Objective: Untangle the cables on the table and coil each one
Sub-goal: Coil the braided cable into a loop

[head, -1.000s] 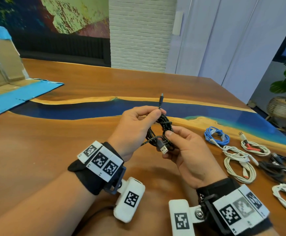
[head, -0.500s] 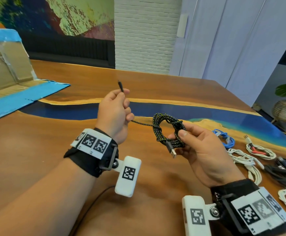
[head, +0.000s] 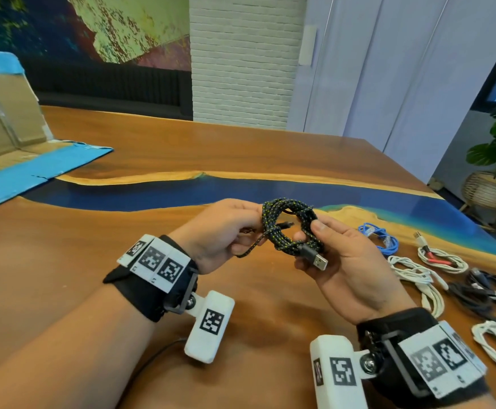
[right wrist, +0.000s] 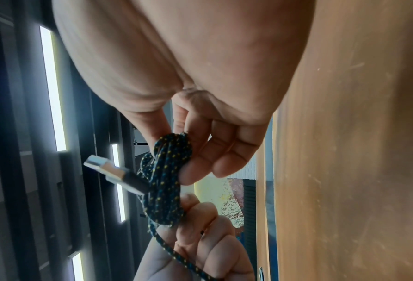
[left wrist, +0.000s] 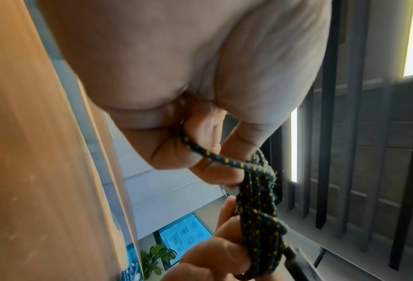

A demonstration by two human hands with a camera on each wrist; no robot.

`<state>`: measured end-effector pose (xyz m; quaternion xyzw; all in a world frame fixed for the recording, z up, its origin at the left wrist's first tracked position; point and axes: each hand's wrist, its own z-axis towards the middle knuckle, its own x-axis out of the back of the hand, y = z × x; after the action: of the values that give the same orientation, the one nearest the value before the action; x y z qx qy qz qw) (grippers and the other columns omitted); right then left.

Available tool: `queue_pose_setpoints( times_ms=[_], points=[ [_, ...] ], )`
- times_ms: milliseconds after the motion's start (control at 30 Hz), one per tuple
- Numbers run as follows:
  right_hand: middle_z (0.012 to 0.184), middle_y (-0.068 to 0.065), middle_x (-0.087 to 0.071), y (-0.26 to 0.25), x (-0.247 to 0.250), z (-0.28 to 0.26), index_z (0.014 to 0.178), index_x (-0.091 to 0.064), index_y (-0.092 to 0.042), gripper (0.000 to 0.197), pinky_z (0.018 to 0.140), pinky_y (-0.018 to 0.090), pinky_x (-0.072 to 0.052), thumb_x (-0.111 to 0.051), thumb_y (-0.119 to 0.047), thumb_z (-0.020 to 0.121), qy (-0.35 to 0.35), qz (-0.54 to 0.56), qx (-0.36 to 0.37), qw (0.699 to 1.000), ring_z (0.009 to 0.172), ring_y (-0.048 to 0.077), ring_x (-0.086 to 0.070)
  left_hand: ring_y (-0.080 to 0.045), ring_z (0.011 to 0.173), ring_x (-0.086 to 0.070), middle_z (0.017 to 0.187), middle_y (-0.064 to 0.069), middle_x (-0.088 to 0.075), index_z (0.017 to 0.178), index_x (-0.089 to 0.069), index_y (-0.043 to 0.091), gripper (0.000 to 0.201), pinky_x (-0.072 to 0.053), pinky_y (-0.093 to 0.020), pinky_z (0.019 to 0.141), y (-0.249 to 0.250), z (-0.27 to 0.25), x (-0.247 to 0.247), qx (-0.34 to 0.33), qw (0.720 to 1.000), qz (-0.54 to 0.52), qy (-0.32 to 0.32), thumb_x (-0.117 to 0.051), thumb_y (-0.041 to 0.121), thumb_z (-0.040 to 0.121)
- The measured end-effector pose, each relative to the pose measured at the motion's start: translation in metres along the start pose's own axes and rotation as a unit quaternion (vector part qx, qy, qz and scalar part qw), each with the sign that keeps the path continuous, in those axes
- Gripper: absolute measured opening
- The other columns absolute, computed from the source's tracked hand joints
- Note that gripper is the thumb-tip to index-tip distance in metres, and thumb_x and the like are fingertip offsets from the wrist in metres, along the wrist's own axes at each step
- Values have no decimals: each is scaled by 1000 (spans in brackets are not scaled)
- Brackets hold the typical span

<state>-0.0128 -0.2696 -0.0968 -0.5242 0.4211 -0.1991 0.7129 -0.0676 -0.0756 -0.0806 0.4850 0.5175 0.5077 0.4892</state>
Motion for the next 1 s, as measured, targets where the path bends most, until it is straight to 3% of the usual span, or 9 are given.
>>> queue_pose_setpoints(
  times_ms=[133, 233, 300, 400, 500, 633, 767, 867, 1000],
  points=[
    [79, 7, -69, 3, 1, 2, 117, -68, -6, 31, 59, 31, -51, -59, -18, 90, 17, -9, -12, 1000, 64, 18, -64, -13, 56, -14, 66, 1, -42, 84, -50, 12, 13, -15, -25, 50, -4, 0, -4, 33, 985, -166, -41, -51, 23, 77],
    [81, 8, -71, 5, 0, 2, 106, -71, -9, 18, 59, 32, -50, -56, -13, 97, 40, -32, -22, 998, 60, 19, -65, -14, 58, -22, 76, -1, -48, 82, -68, 13, 27, -23, -26, 52, -7, -1, -11, 17, 979, -195, -63, -60, 39, 82],
    [83, 9, -72, 7, 1, 3, 104, -72, -11, 17, 60, 32, -49, -55, -13, 99, 51, -47, -27, 997, 61, 20, -65, -10, 55, -41, 77, 0, -60, 78, -77, 18, 20, -30, -24, 54, -9, -1, -20, -16, 982, -178, -59, -65, 33, 84],
    [85, 10, -73, 9, 2, 4, 108, -72, -11, 18, 59, 31, -49, -55, -13, 101, 62, -79, -28, 995, 64, 20, -66, -15, 69, -58, 85, -4, -67, 91, -76, 16, 13, -39, -25, 60, -18, 5, -28, -45, 993, -106, -14, -73, 12, 79],
    [87, 10, -75, 15, -1, 5, 112, -71, -13, 18, 57, 31, -48, -58, -13, 101, 70, -114, -16, 991, 66, 20, -66, -26, 82, -63, 90, -9, -69, 102, -74, 9, 15, -48, -37, 74, -23, 10, -32, -52, 993, -88, 53, -76, 15, 88],
    [89, 12, -76, 18, -3, 7, 113, -70, -13, 17, 58, 32, -48, -59, -13, 101, 76, -120, -15, 990, 65, 22, -66, -19, 72, -64, 77, 3, -66, 105, -73, -1, 29, -55, -29, 66, -24, 10, -37, -73, 985, -97, 121, -67, 26, 97],
    [90, 12, -77, 18, -3, 6, 115, -69, -11, 17, 61, 32, -48, -58, -11, 101, 71, -106, -23, 992, 64, 20, -68, -14, 71, -63, 78, 0, -66, 113, -71, 12, 24, -53, -26, 64, -25, 15, -32, -85, 977, -90, 173, -69, 28, 96],
    [91, 14, -76, 18, -4, 5, 115, -68, -11, 18, 61, 32, -48, -57, -10, 101, 66, -101, -26, 992, 65, 21, -68, -10, 71, -64, 81, 1, -71, 106, -78, 20, 19, -53, -23, 62, -22, 13, -32, -89, 978, -72, 175, -64, 32, 99],
    [92, 15, -75, 16, 0, 3, 117, -68, -9, 20, 61, 32, -48, -57, -7, 100, 40, -108, -35, 993, 66, 23, -65, -9, 76, -66, 90, 7, -76, 107, -76, 22, 26, -53, -24, 60, -13, 15, -16, -89, 967, -87, 222, -55, 37, 104]
  ],
)
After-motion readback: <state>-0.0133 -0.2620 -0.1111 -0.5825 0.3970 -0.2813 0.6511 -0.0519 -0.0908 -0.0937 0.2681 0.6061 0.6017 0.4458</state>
